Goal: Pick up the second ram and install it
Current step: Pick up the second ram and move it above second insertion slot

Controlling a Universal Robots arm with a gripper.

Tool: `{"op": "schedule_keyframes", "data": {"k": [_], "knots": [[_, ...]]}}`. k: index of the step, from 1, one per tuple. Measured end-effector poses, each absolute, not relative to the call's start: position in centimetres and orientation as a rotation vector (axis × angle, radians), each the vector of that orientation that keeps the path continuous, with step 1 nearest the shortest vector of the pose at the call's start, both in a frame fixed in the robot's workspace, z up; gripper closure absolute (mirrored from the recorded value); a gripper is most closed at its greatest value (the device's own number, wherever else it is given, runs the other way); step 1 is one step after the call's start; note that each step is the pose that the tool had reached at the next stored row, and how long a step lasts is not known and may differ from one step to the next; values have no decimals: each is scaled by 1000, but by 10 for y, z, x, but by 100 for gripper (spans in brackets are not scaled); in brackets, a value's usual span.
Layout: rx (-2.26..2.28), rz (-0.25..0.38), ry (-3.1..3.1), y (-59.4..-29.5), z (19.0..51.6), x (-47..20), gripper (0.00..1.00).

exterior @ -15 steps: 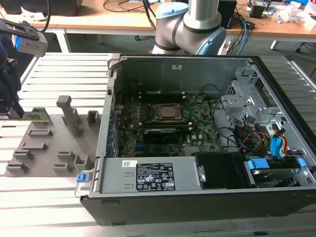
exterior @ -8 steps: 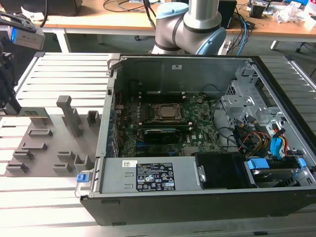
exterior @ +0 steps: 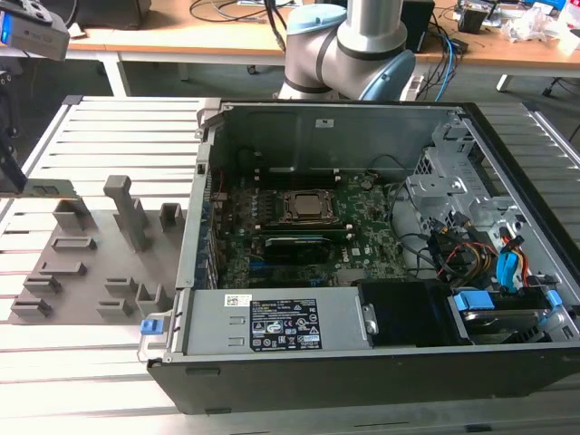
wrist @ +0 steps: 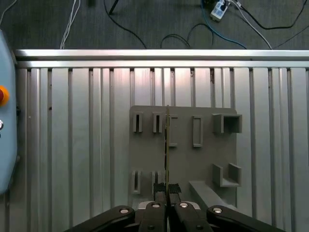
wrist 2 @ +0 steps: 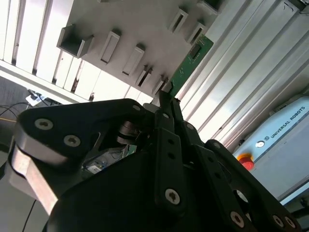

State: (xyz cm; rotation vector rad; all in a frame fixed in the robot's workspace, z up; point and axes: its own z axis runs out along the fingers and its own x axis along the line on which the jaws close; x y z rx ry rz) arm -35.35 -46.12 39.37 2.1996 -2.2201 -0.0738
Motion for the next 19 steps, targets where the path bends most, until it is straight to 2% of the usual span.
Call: {"op": "schedule_keyframes", "data": {"k": [19], "knots": [[2200,-74,-2220,-461,431,-354,87]]}}
